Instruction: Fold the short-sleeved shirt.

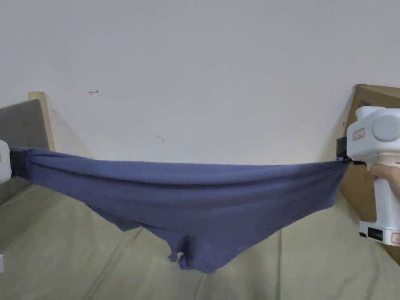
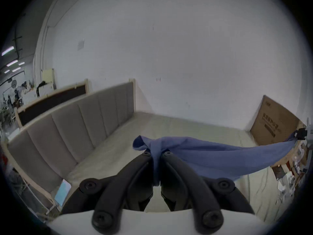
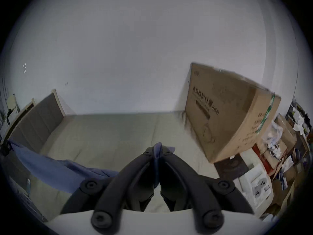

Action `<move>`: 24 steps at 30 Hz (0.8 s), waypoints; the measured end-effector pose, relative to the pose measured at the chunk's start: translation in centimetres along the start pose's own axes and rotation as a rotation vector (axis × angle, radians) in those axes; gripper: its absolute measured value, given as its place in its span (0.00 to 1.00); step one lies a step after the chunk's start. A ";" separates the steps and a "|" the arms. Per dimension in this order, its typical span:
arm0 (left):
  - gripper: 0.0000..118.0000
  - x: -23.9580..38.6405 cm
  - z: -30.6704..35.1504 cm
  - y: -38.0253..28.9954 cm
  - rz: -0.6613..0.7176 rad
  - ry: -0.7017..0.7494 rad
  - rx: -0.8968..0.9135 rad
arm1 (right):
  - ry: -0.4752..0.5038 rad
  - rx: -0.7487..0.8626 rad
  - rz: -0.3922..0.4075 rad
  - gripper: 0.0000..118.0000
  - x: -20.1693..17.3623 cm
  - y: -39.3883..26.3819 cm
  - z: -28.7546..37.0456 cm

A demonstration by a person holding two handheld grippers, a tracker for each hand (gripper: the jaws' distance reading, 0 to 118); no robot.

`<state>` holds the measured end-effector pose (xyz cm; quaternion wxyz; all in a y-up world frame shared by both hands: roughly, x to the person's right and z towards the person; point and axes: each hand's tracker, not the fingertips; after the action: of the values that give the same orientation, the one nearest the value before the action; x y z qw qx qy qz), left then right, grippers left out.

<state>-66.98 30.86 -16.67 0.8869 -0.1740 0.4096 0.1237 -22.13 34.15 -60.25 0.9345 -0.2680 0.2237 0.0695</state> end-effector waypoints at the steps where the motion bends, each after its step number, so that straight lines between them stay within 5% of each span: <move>1: 0.05 -0.1 -0.6 -2.1 -0.010 -0.004 -0.044 | -0.001 -0.039 0.004 0.02 0.1 -1.9 -0.9; 9: 0.04 -2.0 -0.7 -18.3 -0.003 -0.026 -0.344 | -0.046 -0.344 0.044 0.02 2.1 -18.4 -5.7; 18: 0.05 -4.4 7.5 -29.4 0.034 -0.028 -0.534 | -0.030 -0.497 -0.148 0.02 6.9 -33.5 -1.4; 24: 0.06 -5.3 10.1 -33.1 -0.018 -0.024 -0.589 | -0.013 -0.522 -0.192 0.05 8.7 -38.2 1.3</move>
<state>-51.50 4.52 0.36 0.8042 -0.4259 0.3439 0.2313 -4.32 2.61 -45.26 0.8376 -0.5192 0.1657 0.0378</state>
